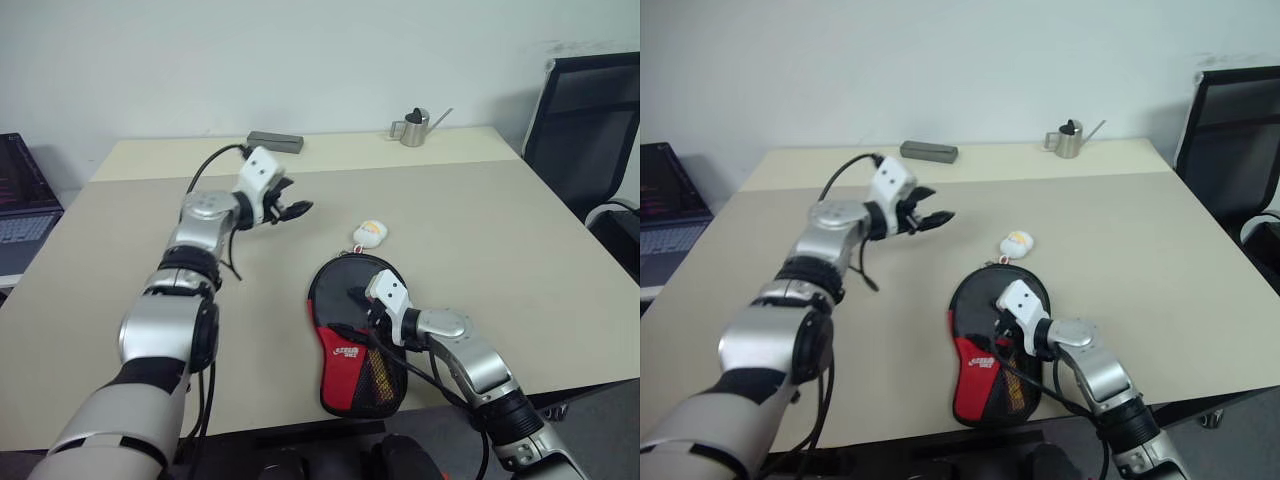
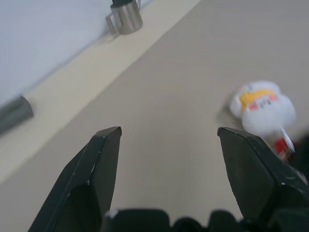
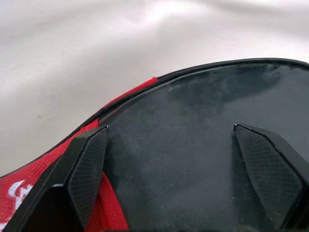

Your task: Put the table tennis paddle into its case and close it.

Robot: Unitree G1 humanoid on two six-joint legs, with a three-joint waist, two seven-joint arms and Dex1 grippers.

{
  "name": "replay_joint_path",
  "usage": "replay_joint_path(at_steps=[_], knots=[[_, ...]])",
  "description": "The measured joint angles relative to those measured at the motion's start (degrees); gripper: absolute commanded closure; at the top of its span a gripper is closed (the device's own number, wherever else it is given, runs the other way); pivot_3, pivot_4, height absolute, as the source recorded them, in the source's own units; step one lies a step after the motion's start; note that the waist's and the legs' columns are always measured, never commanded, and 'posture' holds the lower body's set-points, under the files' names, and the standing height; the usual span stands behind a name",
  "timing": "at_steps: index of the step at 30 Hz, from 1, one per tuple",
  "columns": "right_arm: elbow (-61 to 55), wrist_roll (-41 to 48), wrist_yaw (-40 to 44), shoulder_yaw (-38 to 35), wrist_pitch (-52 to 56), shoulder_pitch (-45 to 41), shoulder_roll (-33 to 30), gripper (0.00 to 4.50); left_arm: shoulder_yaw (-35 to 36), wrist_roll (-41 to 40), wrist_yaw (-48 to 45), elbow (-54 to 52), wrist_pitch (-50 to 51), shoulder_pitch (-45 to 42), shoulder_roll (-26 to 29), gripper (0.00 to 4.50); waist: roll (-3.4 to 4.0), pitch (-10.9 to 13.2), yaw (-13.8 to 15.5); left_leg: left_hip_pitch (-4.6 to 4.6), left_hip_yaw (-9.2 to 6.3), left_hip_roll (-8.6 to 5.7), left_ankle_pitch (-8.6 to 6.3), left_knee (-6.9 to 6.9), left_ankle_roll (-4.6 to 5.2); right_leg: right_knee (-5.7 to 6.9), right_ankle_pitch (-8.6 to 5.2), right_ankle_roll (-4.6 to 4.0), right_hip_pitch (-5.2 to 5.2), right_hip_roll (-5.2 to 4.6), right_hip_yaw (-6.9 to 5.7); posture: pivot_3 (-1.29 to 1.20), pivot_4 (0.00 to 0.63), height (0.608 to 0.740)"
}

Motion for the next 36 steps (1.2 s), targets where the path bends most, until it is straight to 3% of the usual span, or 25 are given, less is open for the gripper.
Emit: replay_joint_path(at_steps=[5, 11, 18, 28, 36], knots=[[4.72, 0.64, 2.26, -1.34, -3.85, -2.32, -1.80, 0.00, 1.69, -9.68, -3.28, -28.86, 16.30, 18.44, 0.84, 1.04, -0.01, 0.02, 0.58, -0.28, -0.17, 0.00, -0.01, 0.24, -0.02, -0.03, 0.02, -0.03, -0.07, -0.04, -0.10, 0.00, 0.150, 0.740], [10.97, 0.52, 5.33, -2.16, -10.57, -4.72, -4.67, 0.00, 1.56, -17.57, -0.13, -51.85, 31.19, 29.15, 0.53, 1.04, 0.00, 0.03, 1.90, -0.27, -0.22, -0.02, -0.01, 0.52, -0.02, 0.04, 0.04, -0.07, 0.06, -0.03, -0.17, 0.00, 0.150, 0.740], [11.79, 1.68, 10.00, -4.24, -13.44, -4.88, -9.77, 0.00, 0.01, -21.52, 1.35, -56.97, 36.08, 29.59, 0.22, 1.04, 0.01, 0.04, 1.81, -0.26, -0.15, -0.01, -0.01, 0.69, -0.01, 0.03, -0.04, 0.09, 0.12, -0.02, -0.11, 0.00, 0.150, 0.740], [-12.58, 18.64, 11.28, -15.01, 9.09, -3.64, -18.80, 0.00, -3.36, -23.68, 2.49, -59.44, 37.19, 29.55, -1.50, 1.04, 0.16, 0.15, 1.99, -0.39, -0.17, -0.03, -0.02, 0.69, 0.00, -0.07, -0.05, 0.09, 0.08, -0.04, -0.12, 0.00, 0.150, 0.740], [-13.09, 21.08, 7.98, -25.04, 14.27, -0.96, -26.37, 0.00, -13.00, -23.28, 0.71, -59.00, 36.84, 29.82, -5.55, 1.04, 0.12, 0.18, 2.09, -0.42, -0.12, -0.02, -0.03, 0.67, 0.01, -0.09, -0.06, 0.09, 0.07, -0.04, -0.11, 0.00, 0.150, 0.740]])
